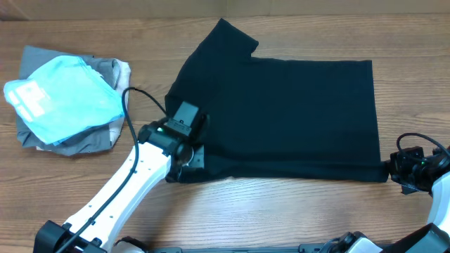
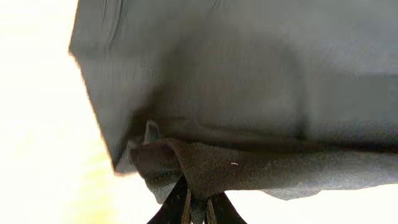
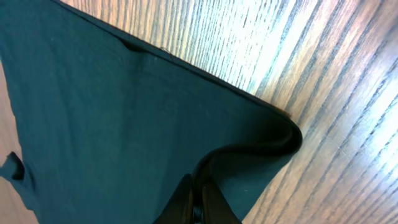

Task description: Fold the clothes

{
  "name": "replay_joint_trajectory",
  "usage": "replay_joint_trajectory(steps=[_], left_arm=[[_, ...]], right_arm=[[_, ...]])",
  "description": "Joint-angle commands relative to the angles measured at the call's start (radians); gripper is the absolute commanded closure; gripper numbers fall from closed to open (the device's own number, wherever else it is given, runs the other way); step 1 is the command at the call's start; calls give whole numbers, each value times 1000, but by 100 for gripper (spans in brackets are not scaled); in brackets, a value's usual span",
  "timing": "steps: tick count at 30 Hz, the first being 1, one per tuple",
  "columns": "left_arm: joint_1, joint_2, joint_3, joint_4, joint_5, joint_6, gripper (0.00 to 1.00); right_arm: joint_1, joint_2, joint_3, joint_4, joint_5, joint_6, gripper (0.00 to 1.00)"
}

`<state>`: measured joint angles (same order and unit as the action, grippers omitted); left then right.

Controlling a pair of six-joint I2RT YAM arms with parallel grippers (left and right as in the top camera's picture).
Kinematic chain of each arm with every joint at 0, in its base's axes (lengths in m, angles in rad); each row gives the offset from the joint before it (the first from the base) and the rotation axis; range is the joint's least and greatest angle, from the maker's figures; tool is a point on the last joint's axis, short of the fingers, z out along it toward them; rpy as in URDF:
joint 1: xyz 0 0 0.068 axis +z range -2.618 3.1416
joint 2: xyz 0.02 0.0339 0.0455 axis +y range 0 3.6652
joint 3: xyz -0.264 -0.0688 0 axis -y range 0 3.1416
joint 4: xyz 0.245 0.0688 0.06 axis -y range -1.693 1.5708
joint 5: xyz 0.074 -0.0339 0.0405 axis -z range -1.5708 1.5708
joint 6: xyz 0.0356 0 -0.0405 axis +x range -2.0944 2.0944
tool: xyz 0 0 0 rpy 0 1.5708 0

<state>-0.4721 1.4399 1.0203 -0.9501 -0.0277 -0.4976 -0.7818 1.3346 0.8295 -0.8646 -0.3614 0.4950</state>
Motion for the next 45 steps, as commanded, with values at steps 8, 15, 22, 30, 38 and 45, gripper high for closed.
replay_joint_trajectory(steps=[8, 15, 22, 30, 38, 45], left_arm=[[18, -15, 27, 121, -46, 172, 89], [27, -15, 27, 258, -61, 229, 90], [27, -13, 27, 357, -61, 259, 90], [27, 19, 27, 409, -80, 258, 91], [27, 46, 27, 406, -103, 259, 69], [32, 52, 32, 351, -215, 257, 7]], right_arm=[[43, 3, 8, 97, -25, 56, 96], [81, 3, 8, 176, -16, 103, 96], [81, 31, 8, 195, 31, 128, 96], [82, 140, 8, 276, -32, 134, 96], [81, 156, 8, 323, -60, 129, 62], [79, 155, 8, 321, -89, 89, 7]])
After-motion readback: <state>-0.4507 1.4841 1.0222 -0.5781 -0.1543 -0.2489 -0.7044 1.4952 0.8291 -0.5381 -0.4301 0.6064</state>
